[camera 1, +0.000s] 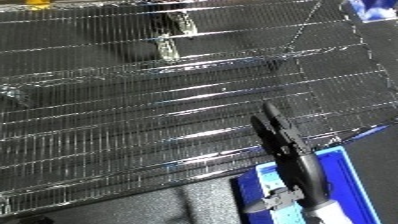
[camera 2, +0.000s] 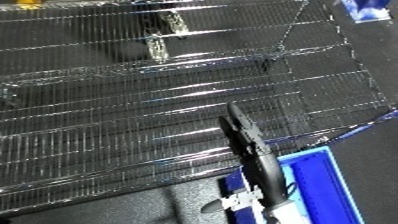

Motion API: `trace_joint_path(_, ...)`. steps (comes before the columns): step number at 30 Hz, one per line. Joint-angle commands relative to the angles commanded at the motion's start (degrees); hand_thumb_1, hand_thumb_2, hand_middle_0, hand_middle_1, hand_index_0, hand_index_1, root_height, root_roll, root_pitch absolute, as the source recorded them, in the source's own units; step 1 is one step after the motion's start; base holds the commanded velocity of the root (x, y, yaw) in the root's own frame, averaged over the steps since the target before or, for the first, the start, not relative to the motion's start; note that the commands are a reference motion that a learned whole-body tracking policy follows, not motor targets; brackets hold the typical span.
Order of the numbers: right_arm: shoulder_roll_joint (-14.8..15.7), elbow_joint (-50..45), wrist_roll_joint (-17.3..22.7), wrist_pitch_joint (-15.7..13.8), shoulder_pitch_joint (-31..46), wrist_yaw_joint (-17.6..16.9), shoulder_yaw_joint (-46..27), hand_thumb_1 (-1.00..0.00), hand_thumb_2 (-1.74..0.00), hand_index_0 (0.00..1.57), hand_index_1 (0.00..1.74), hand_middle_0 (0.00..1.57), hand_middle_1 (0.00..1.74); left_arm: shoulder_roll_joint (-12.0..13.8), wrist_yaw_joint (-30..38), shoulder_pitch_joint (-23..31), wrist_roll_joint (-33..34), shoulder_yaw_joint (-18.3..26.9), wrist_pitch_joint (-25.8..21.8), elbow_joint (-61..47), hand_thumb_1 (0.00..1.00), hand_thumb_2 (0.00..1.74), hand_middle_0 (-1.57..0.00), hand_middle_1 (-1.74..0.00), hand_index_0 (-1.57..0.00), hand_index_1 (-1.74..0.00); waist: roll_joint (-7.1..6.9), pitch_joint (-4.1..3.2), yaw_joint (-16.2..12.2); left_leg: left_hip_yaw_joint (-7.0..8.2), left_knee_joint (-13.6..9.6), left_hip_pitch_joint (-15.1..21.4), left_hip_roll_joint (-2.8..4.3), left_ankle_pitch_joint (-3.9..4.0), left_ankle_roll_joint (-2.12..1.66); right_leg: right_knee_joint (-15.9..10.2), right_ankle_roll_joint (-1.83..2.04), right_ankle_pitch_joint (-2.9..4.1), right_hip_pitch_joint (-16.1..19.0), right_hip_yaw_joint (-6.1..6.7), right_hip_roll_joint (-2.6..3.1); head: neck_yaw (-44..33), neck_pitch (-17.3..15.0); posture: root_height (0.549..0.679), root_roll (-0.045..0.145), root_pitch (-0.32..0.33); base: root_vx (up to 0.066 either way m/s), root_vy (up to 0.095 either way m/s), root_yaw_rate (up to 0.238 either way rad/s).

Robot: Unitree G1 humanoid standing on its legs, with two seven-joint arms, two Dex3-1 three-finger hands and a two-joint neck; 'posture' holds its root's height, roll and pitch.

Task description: Pick up the object and place it into the box

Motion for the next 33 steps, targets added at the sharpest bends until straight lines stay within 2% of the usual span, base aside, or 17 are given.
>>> trace_joint_path(8, 1.8, 2.0, 0.8, -0.3, -0.2, -2.3, 1.2, 0.0, 0.0, 0.0, 0.0, 0.0, 0.0, -0.2, 0.0, 0.5, 0.2, -0.2, 0.5, 1.1, 1.0, 1.74, -1.57, -1.74, -1.57, -1.74, 0.0, 0.24, 1.1, -0.64, -0.6, 0.5, -0.44, 0.83, 0.1, 0.9, 0.13, -0.27, 0.5, -0.74, -0.77, -2.0, -1.1, 0.65, 0.055, -0.1, 0.042, 0.021, 0.112)
trace_joint_path(18, 2.0, 3.5, 1.0, -1.6, 1.8, -2.6, 1.7, 0.0, 0.0, 0.0, 0.0, 0.0, 0.0, -0.3, 0.0, 1.2, 0.8, -1.2, 0.5, 0.7, 1.0, 1.74, -1.57, -1.74, -1.57, -1.74, 0.06, 0.36, 0.8, -0.41, 0.1, 0.6, -0.51, 0.59, 0.16, 1.9, 0.41, -0.37, 0.3, -0.63, -1.37, -2.2, -1.6, 0.648, 0.056, -0.112, 0.021, 0.018, 0.019)
trace_joint_path(28, 1.5, 3.0, -0.2, -3.1, 3.0, -3.3, 0.8, 0.0, 0.0, 0.0, 0.0, 0.0, 0.0, -0.3, 0.1, 1.8, 1.5, -1.6, 1.2, 0.2, 1.0, 1.74, -1.57, -1.74, -1.57, -1.74, 0.02, 0.37, -0.1, 0.14, 0.9, 0.5, -0.14, 0.15, 0.09, 2.2, 0.68, -0.16, -0.3, 0.01, -1.33, -1.4, -1.5, 0.647, 0.055, -0.114, 0.011, -0.004, -0.035)
trace_joint_path(33, 0.9, 2.9, -1.1, -4.0, 3.2, -3.9, -0.2, 0.0, 0.0, 0.0, 0.0, 0.0, 0.0, -0.2, -0.3, 2.1, 1.8, -1.5, 1.5, 0.2, 1.0, 1.74, -1.57, -1.74, -1.57, -1.74, 0.11, 0.4, -0.5, 0.48, 1.3, 0.3, 0.09, -0.04, 0.06, 2.3, 0.78, 0.06, -0.6, 0.38, -1.23, 0.0, 0.5, 0.646, 0.054, -0.114, 0.026, -0.018, -0.054)
